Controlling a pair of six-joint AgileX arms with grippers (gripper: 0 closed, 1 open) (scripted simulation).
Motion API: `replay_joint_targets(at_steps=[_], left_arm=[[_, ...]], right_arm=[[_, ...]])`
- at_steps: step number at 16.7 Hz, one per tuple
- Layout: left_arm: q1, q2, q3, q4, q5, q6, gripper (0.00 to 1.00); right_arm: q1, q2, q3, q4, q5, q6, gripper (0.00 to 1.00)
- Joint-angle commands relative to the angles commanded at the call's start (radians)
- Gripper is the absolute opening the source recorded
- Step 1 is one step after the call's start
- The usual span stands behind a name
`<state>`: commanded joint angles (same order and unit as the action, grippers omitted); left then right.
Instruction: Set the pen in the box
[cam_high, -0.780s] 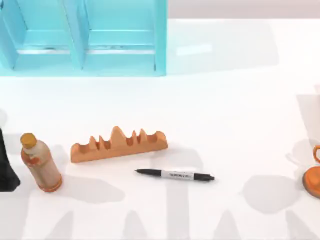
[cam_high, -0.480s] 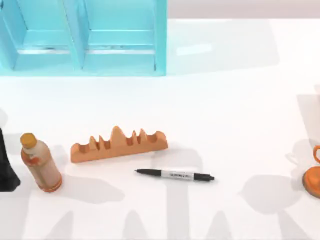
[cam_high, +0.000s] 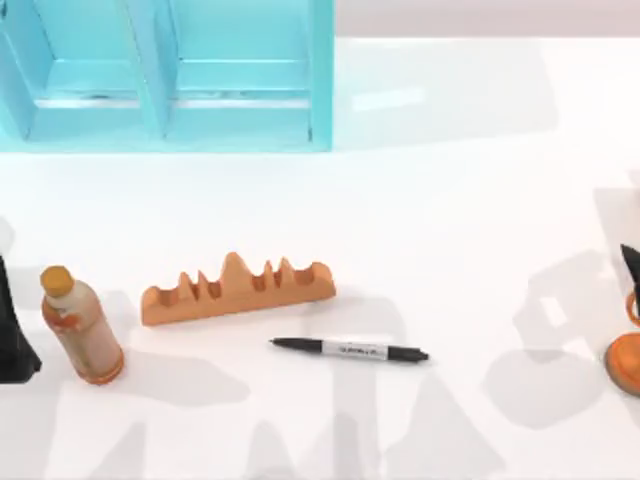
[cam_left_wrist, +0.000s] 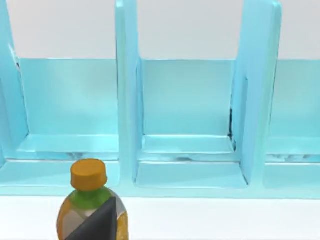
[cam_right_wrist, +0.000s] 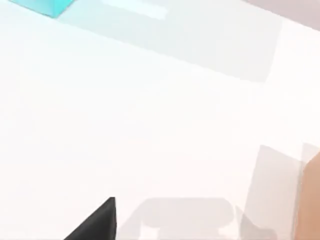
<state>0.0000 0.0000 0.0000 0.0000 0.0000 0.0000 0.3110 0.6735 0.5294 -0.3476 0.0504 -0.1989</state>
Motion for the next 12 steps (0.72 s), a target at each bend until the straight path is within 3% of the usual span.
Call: replay_joint_targets(at_steps=[12], left_arm=[[0.000,0.000,0.000,0.000,0.000,0.000,1.00]], right_arm=[[0.457,1.096,0.819,-0.533,0.096,-0.298,1.00]])
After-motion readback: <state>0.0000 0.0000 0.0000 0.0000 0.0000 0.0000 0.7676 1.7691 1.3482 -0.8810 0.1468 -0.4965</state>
